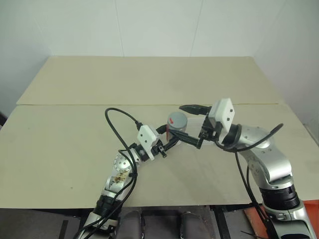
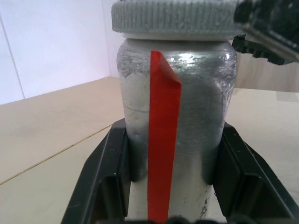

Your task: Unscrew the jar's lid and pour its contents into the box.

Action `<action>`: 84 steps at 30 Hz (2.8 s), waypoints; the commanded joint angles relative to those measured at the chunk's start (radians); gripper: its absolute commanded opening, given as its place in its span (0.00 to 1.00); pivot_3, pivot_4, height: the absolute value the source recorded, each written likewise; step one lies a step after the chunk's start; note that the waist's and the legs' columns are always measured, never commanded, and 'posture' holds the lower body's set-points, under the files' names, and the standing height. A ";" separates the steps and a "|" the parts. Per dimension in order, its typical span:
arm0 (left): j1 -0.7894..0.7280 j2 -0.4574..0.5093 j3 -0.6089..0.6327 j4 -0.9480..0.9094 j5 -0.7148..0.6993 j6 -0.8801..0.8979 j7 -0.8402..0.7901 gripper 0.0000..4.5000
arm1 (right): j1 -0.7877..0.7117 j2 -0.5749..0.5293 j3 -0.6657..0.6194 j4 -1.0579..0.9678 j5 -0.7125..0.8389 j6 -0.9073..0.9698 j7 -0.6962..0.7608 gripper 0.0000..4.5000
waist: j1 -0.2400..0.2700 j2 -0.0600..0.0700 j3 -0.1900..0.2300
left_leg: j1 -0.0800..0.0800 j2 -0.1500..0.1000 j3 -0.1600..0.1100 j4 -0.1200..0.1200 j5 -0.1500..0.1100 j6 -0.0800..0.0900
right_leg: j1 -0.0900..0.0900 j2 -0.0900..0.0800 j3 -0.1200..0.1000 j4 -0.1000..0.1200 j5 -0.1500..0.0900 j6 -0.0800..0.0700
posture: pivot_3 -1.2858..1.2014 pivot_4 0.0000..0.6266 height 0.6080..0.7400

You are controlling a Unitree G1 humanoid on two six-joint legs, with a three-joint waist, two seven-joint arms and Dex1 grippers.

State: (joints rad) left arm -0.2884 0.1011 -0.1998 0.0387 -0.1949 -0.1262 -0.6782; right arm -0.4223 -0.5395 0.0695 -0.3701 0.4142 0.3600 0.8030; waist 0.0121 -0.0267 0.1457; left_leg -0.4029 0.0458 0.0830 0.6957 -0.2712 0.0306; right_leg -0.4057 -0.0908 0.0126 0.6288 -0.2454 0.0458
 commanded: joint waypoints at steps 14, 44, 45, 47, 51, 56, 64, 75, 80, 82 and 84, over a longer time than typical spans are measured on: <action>-0.005 -0.012 -0.009 -0.025 -0.003 -0.022 0.005 0.43 | -0.016 -0.001 -0.009 -0.013 0.008 -0.002 0.008 0.72 | -0.001 0.000 0.000 | 0.000 0.000 0.000 0.000 0.000 0.000 | 0.000 0.000 0.000 0.000 0.000 0.000 | 0.52 0.24 1.00; 0.000 0.015 -0.010 -0.034 -0.040 -0.011 -0.069 0.43 | -0.174 0.026 -0.048 0.286 0.126 -0.076 0.336 0.72 | 0.000 0.000 0.000 | 0.000 0.000 0.000 0.000 0.000 0.000 | 0.000 0.000 0.000 0.000 0.000 0.000 | 0.52 0.24 1.00; 0.000 0.016 -0.010 -0.033 -0.042 -0.011 -0.070 0.43 | -0.175 0.029 -0.052 0.289 0.131 -0.072 0.335 0.72 | 0.000 0.000 0.000 | 0.000 0.000 0.000 0.000 0.000 0.000 | 0.000 0.000 0.000 0.000 0.000 0.000 | 0.52 0.24 1.00; 0.000 0.020 -0.012 -0.034 -0.044 -0.011 -0.073 0.43 | -0.177 0.031 -0.058 0.293 0.138 -0.063 0.335 0.72 | 0.000 0.000 0.000 | 0.000 0.000 0.000 0.000 0.000 0.000 | 0.000 0.000 0.000 0.000 0.000 0.000 | 0.52 0.24 1.00; -0.001 0.026 -0.015 -0.031 -0.046 -0.012 -0.078 0.43 | -0.178 0.027 -0.065 0.298 0.157 -0.037 0.331 0.72 | -0.001 0.000 0.000 | 0.000 0.000 0.000 0.000 0.000 0.000 | 0.000 0.000 0.000 0.001 0.000 0.000 | 0.52 0.24 1.00; -0.004 0.028 -0.017 -0.029 -0.045 -0.014 -0.079 0.43 | -0.173 0.032 -0.078 0.295 0.163 -0.028 0.320 0.72 | -0.001 0.000 0.000 | 0.000 0.000 0.000 0.000 0.000 0.000 | 0.000 0.000 0.000 0.000 0.000 0.000 | 0.52 0.24 1.00; 0.010 0.032 -0.013 -0.047 -0.040 -0.014 -0.066 0.43 | -0.114 -0.054 -0.224 0.251 0.157 -0.060 0.250 0.72 | 0.006 0.000 0.000 | -0.001 0.000 0.000 0.000 0.000 0.000 | 0.000 -0.001 -0.001 0.000 0.000 0.000 | 0.52 0.24 1.00; -0.019 0.039 0.021 -0.021 -0.044 -0.015 -0.033 0.43 | 0.270 -0.107 -0.452 0.156 -0.048 -0.019 -0.168 0.72 | 0.000 0.000 0.000 | 0.000 0.000 0.001 0.000 0.000 0.000 | 0.000 0.000 0.000 0.000 0.000 0.000 | 0.52 0.24 1.00; -0.049 0.034 0.022 0.009 -0.035 -0.027 -0.032 0.43 | 0.395 -0.053 -0.431 0.130 -0.115 0.094 -0.332 0.72 | -0.003 0.003 -0.002 | 0.000 0.000 0.001 0.000 0.000 0.000 | 0.000 0.000 0.001 0.000 0.000 0.000 | 0.52 0.24 1.00; -0.048 0.034 0.023 0.015 -0.032 -0.030 -0.029 0.43 | 0.422 -0.050 -0.412 0.122 -0.133 0.126 -0.351 0.72 | -0.003 0.004 -0.002 | 0.001 -0.001 0.001 -0.001 0.000 0.000 | 0.000 0.000 0.001 0.000 0.000 0.000 | 0.52 0.24 1.00; -0.042 0.035 0.021 0.015 -0.028 -0.034 -0.028 0.43 | 0.439 -0.054 -0.393 0.129 -0.134 0.165 -0.349 0.72 | -0.004 0.004 -0.002 | 0.001 0.000 0.001 -0.001 0.000 0.000 | 0.000 0.000 0.001 0.000 0.000 0.000 | 0.52 0.24 1.00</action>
State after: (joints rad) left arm -0.3244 0.1404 -0.1801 0.0650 -0.2287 -0.1300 -0.7111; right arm 0.0162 -0.5845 -0.3236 -0.1991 0.2867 0.5001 0.4668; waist 0.0086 -0.0226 0.1433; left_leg -0.4018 0.0455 0.0838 0.6951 -0.2712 0.0307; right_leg -0.4054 -0.0904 0.0140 0.6291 -0.2453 0.0461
